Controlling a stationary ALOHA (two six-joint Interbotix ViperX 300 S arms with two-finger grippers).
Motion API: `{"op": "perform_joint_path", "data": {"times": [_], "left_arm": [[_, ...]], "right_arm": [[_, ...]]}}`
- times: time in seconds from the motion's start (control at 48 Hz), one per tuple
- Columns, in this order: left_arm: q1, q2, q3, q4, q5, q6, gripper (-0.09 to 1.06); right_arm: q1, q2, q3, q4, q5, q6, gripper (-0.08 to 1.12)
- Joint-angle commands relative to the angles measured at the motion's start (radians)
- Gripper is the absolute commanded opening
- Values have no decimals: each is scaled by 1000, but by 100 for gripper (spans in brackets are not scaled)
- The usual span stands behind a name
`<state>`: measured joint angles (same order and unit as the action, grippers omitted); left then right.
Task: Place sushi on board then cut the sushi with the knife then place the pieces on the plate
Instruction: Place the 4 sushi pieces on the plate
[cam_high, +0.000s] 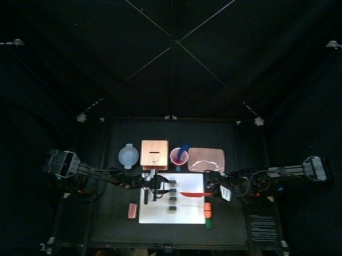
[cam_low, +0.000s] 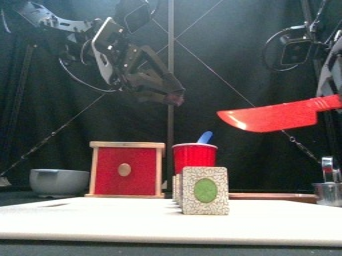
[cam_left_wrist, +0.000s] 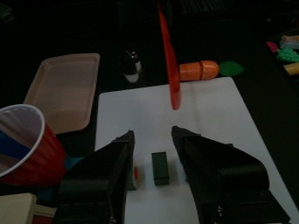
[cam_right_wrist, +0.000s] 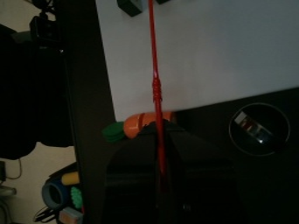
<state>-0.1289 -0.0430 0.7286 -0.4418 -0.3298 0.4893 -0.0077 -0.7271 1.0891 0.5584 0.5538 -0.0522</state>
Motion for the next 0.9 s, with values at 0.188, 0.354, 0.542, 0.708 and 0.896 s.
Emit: {"op": "perform_joint_path", "data": {"times": [0.188,0.354,0.542,0.708,0.896], "left_arm": [[5,-11,9,3,-54,-3,78],[5,-11,11,2,-54,-5,78],[5,-11,14,2,-54,-5,78],[5,-12,17,2,-54,-3,78],[5,-25,32,0,-71,-5,78]], "right_arm": [[-74,-38,25,17,74,-3,41],[-104,-40,31,-8,92,-5,55],[-104,-43,29,-11,100,-3,63],[-106,-52,15,-14,106,-3,64],[-138,-64,-41,-55,141,-5,65]]}}
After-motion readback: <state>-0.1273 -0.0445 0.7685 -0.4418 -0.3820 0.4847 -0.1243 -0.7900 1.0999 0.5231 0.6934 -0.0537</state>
